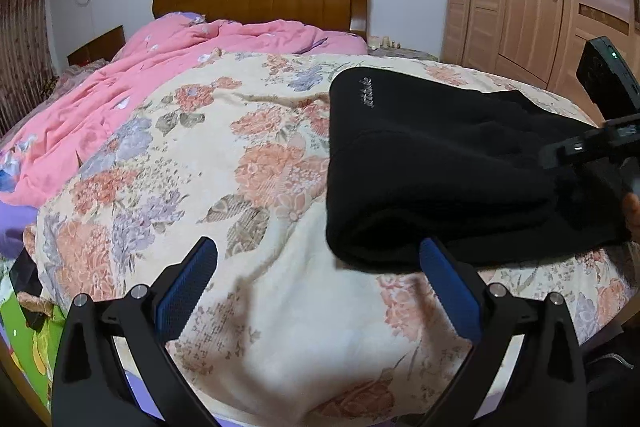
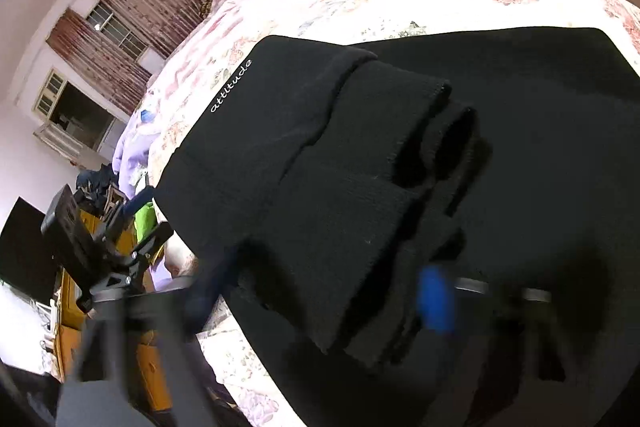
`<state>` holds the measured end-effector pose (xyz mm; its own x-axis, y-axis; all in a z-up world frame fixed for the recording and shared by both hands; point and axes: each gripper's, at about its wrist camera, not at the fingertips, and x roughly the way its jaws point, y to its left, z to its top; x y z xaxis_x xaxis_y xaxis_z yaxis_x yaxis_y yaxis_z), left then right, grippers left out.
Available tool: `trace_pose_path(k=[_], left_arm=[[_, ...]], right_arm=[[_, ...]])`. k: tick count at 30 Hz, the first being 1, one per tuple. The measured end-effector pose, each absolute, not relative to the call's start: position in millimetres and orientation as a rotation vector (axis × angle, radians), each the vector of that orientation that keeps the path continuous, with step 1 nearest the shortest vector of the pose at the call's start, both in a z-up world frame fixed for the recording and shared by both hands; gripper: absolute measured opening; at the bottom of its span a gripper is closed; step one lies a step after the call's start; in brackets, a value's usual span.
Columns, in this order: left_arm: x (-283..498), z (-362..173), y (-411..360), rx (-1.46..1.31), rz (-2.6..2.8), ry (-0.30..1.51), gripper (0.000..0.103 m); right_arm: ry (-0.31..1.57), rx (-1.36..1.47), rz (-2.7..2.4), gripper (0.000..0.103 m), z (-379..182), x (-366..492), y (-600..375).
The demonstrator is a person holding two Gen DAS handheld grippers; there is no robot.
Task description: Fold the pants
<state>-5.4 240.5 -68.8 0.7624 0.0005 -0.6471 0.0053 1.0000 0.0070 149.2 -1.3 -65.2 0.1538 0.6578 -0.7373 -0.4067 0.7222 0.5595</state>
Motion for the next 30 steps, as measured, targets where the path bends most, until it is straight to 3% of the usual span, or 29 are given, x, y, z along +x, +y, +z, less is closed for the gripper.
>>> trace_pose_path(k=[2,4,16,26,30], left_arm=[[-8,-71,245,-0.003,0.001,0.707,0.101],[-9,-73,247,-0.002,0.009,0.719,0.101],[26,-73,226,0.088,0.036,0.752,0.101],[45,-82,230,0.045,0.099,0.793,0.102],[45,-81,228,0.061,0.104,0.805,0.102]], right_arm=[[1.172,0.284,0.784,0.025,-63,150,-6],[1.136,0.295,0.789,0.022,-56,149,-8],[0.954,0.244,0.752,0.021,-1,124,-37],[0.978,0.304,0.625,0.02,-61,104,-83],[0.958,0.275,0.631,0.02,-53,104,-80]])
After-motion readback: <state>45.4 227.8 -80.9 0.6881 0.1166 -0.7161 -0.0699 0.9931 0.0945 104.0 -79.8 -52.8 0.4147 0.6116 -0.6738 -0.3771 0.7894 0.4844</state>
